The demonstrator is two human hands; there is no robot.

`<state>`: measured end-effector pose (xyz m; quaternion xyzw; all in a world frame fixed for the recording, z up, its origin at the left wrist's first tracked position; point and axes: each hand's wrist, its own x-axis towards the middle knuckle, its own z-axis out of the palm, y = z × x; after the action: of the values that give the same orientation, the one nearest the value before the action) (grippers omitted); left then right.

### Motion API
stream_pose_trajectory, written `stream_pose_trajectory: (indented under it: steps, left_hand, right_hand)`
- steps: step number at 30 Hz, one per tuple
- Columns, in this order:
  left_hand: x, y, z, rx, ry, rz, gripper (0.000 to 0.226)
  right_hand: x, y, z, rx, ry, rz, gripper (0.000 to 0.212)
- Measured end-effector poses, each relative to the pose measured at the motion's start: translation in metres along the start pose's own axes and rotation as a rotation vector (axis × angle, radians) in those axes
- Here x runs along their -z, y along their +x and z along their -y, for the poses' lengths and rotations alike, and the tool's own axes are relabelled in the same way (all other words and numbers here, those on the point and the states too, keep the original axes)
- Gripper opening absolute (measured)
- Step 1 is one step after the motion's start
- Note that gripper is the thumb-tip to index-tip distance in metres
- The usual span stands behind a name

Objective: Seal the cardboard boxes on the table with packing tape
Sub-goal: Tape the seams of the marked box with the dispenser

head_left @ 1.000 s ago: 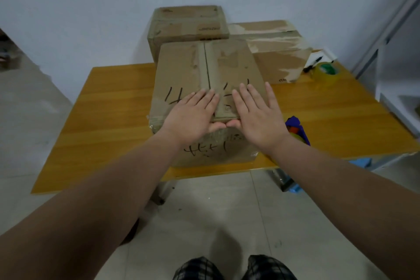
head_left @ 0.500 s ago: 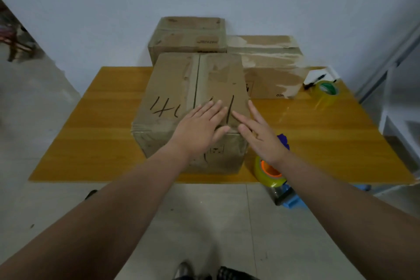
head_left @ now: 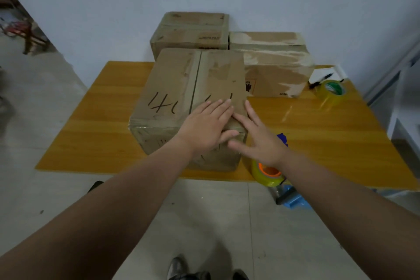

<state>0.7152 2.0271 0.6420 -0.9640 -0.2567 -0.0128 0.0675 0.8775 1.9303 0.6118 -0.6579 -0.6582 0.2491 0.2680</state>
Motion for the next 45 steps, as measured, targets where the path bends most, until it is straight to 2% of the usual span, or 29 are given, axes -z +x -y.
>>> stream_pose_trajectory:
  steps: [2,3,6,10,14,18,25,28,31,33,35,38,41,45]
  left_hand:
    - [-0.004,0.007,-0.005,-0.006,-0.006,0.022,0.082]
    - [-0.008,0.008,-0.006,0.003,-0.003,0.026,0.085]
    - [-0.016,0.007,-0.004,-0.002,0.04,0.033,0.087]
    - [-0.019,0.002,0.007,-0.075,0.11,0.041,0.082]
    - [-0.021,-0.02,0.035,-0.1,0.132,0.033,0.08]
    - [-0.026,-0.058,0.084,-0.04,0.089,0.022,0.071]
    - [-0.025,-0.092,0.132,0.091,0.04,0.035,0.083]
    - [-0.027,-0.105,0.146,0.148,-0.038,0.038,0.081]
    - [-0.026,-0.115,0.154,0.157,-0.149,0.042,0.072]
    - [-0.026,-0.121,0.152,0.117,-0.172,0.006,0.064]
    - [-0.025,-0.131,0.147,0.053,-0.18,-0.038,0.059]
    - [-0.022,-0.149,0.14,-0.044,-0.194,-0.053,0.06]
    - [-0.02,-0.165,0.128,-0.178,-0.138,-0.04,0.065]
    - [-0.019,-0.179,0.129,-0.345,-0.067,-0.015,0.074]
  right_hand:
    - [-0.002,0.001,0.006,-0.106,0.342,-0.08,0.061]
    - [-0.007,0.002,0.009,-0.151,0.401,-0.151,0.053]
    - [-0.03,0.006,0.02,-0.229,0.371,-0.321,0.039]
    - [-0.041,0.005,0.024,-0.216,0.289,-0.392,0.041]
    - [-0.038,0.003,0.018,-0.275,0.178,-0.353,0.043]
    - [-0.041,0.002,0.024,-0.303,0.217,-0.402,0.043]
    - [-0.047,0.002,0.039,-0.368,0.203,-0.504,0.044]
    - [-0.046,0.003,0.046,-0.473,0.129,-0.524,0.046]
    - [-0.053,0.012,0.063,-0.696,0.166,-0.621,0.056]
    - [-0.065,0.018,0.081,-0.819,0.337,-0.786,0.073]
    - [-0.08,0.022,0.097,-0.938,0.467,-0.882,0.096]
    - [-0.105,0.031,0.117,-1.056,0.619,-0.86,0.116]
    - [-0.131,0.046,0.139,-0.999,0.759,-0.805,0.111]
    - [-0.135,0.06,0.147,-0.895,0.692,-0.648,0.097]
